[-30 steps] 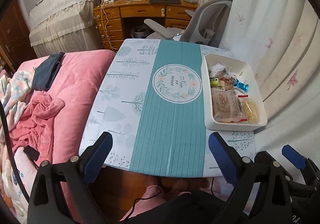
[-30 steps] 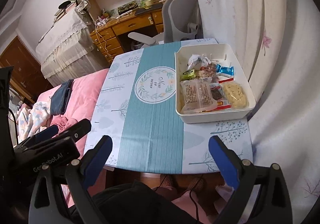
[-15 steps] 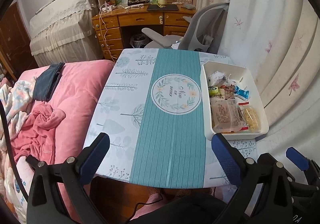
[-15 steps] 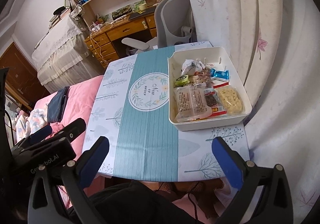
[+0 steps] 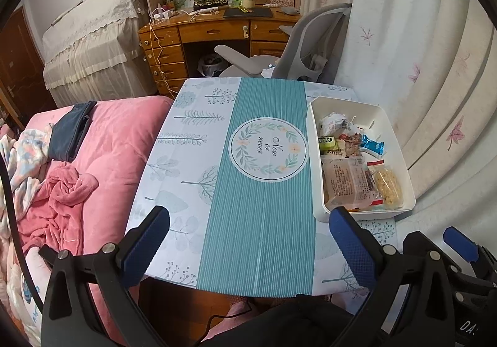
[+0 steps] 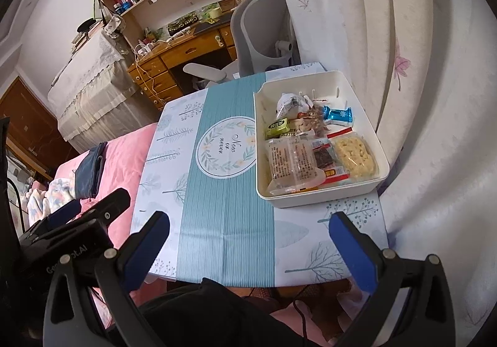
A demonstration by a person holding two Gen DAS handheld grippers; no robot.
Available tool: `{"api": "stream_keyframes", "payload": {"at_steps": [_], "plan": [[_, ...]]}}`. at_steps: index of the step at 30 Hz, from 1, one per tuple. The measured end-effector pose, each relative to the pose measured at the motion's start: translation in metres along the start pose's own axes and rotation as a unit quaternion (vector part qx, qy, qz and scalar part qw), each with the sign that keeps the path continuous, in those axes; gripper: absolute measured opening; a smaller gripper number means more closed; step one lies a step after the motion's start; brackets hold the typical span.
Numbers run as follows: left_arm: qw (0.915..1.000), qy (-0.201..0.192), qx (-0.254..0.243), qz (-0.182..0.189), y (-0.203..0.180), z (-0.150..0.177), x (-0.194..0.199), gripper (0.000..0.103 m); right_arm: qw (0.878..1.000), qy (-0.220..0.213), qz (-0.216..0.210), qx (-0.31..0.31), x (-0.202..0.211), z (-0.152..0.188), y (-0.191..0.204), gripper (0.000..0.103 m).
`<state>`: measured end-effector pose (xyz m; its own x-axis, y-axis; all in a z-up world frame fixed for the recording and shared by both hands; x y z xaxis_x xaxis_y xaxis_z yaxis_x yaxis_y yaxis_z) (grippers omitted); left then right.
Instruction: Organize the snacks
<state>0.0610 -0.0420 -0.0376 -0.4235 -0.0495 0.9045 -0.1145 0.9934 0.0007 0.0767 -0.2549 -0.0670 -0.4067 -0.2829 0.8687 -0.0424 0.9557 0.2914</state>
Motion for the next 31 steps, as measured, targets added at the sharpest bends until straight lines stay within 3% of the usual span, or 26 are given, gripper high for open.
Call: {"api": "stream_keyframes", "payload": {"at_steps": [31], "plan": [[1.0000, 0.005, -0.006, 0.003, 0.0014, 0.0026, -0.0050, 0.102, 1.000, 0.008, 0.002, 0.000, -0.0060, 0.0001, -0.0005, 0.103]]}}
Point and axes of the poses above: each gripper's, at about its wrist camera, not at the fingertips, and x roughly against the way its jaws point, y to its left, z to its underside, the point moved 3 cm from there along -x, roughly the way its jaws point, and after that the axes turned 8 degrees about y, right-handed, at the moved point
